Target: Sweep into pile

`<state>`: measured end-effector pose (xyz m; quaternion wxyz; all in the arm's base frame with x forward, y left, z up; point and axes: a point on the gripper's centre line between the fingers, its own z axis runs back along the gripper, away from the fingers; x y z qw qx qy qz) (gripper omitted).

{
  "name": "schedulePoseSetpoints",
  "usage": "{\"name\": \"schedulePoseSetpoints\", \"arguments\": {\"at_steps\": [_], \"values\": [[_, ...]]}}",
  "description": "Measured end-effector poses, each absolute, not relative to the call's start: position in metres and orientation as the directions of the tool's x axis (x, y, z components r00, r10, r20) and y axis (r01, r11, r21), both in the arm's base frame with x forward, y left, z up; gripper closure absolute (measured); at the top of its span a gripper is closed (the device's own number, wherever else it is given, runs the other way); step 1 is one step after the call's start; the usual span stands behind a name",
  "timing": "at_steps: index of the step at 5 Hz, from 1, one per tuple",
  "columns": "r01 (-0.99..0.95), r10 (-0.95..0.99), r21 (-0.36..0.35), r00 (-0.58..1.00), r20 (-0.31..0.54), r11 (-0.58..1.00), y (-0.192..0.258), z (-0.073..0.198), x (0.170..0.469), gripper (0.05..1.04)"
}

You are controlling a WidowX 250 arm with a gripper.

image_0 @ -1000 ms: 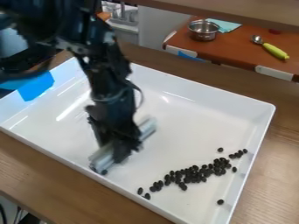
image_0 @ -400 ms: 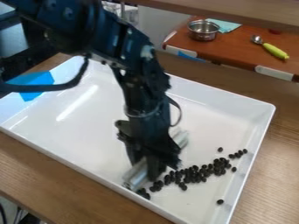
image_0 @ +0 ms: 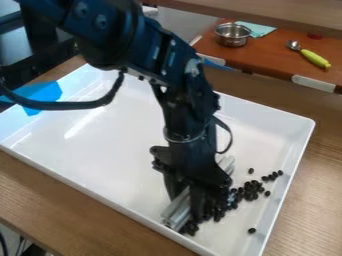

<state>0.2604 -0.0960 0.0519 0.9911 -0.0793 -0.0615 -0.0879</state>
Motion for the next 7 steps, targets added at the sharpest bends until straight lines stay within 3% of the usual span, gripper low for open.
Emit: {"name": "schedulePoseSetpoints", "arguments": {"at_steps": [3,4,7], "values": [[0.144,-0.112,-0.179,0.978,0.174,0.973,-0.125,0.054,0.277,0.7],[0.127,-0.104,-0.21,0.988,0.118,0.969,-0.119,0.06,0.264,0.7],[0.011,0.019,-0.337,0.996,0.085,0.941,-0.027,0.119,0.281,0.7]]}}
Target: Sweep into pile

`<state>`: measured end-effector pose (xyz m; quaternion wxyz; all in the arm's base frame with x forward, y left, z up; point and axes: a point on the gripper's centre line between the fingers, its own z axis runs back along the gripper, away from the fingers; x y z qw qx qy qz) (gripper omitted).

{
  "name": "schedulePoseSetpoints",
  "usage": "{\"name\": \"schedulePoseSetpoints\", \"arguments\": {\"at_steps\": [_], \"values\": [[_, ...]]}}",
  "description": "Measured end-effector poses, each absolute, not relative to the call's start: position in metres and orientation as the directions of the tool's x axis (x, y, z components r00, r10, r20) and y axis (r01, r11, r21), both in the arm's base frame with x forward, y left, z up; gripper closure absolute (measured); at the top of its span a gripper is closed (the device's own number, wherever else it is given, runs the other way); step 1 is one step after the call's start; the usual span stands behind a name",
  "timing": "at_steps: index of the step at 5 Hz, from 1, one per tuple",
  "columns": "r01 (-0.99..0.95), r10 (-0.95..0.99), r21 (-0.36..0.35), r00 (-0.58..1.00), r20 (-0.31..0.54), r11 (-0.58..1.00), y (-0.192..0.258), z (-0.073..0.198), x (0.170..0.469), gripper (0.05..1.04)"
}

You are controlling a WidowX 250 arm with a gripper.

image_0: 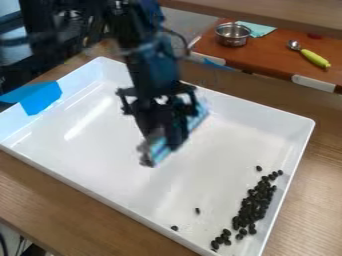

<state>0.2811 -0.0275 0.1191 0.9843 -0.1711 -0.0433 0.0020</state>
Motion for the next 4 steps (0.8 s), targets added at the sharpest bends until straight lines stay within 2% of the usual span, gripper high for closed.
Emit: {"name": "schedulePoseSetpoints", "arguments": {"at_steps": [1,3,4], "values": [[0.008,0.026,-0.327,0.995,0.1,0.945,0.023,0.132,0.292,0.7],[-0.002,0.018,-0.279,0.998,0.055,0.96,0.103,0.105,0.304,0.7],[0.015,0.0,-0.252,0.998,0.06,0.968,0.124,0.088,0.303,0.7]]}}
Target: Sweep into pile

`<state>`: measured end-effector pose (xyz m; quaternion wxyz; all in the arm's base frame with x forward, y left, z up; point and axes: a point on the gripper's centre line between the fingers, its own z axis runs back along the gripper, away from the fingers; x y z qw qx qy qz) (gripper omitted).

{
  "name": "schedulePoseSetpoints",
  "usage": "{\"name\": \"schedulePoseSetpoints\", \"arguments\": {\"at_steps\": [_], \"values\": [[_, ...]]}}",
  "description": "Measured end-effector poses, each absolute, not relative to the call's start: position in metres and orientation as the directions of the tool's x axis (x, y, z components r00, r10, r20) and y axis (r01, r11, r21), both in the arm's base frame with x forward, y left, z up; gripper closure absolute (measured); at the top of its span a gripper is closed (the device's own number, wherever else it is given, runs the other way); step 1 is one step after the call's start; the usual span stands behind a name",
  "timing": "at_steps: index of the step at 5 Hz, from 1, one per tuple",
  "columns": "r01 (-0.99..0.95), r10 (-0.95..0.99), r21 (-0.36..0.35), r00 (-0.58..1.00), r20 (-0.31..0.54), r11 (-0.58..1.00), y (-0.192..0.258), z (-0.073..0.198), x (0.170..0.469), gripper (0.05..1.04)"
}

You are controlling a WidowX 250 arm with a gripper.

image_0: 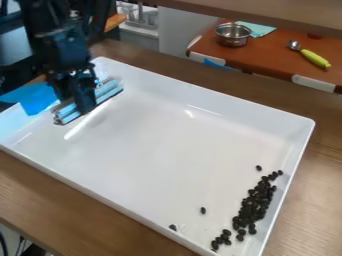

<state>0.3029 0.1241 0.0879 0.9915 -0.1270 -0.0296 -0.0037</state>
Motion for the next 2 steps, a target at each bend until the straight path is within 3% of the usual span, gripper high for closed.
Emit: {"name": "schedulePoseSetpoints", "arguments": {"at_steps": [1,2], "values": [[0.068,-0.04,-0.228,0.991,0.125,0.971,0.134,0.081,0.308,0.642],[0.09,-0.057,-0.207,0.985,0.161,0.974,0.139,0.07,0.309,0.327]]}}
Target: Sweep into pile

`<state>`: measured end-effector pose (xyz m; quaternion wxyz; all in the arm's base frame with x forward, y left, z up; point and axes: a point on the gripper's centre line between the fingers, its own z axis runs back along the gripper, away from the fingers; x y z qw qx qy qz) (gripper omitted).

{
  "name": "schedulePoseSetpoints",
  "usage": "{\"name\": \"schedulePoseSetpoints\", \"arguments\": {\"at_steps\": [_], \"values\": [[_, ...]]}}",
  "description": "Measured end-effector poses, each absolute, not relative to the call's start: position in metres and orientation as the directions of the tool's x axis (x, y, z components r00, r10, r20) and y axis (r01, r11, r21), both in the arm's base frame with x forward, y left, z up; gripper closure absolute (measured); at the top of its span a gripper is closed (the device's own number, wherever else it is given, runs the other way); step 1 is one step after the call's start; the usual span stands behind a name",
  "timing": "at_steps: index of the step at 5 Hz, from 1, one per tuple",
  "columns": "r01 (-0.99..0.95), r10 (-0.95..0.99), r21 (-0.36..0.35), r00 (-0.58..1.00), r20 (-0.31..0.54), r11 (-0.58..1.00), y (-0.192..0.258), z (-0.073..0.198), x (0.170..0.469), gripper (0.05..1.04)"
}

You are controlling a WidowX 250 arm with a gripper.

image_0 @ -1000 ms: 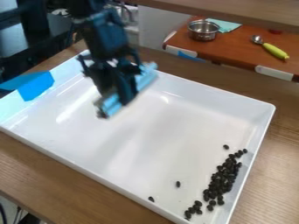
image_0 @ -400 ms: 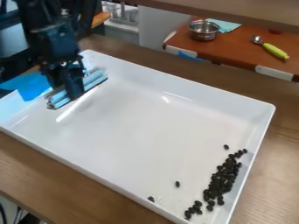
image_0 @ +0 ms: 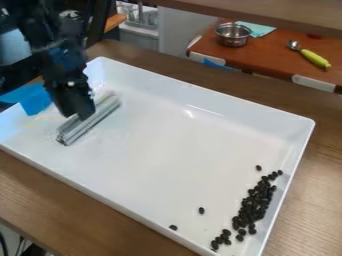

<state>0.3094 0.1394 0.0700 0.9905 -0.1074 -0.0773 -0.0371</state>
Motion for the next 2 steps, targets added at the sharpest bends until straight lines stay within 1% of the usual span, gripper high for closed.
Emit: {"name": "schedulePoseSetpoints", "arguments": {"at_steps": [1,2], "values": [[0.077,-0.047,-0.229,0.99,0.134,0.97,0.137,0.07,0.305,0.089],[0.066,-0.044,-0.248,0.995,0.095,0.967,0.137,0.088,0.303,0.079]]}}
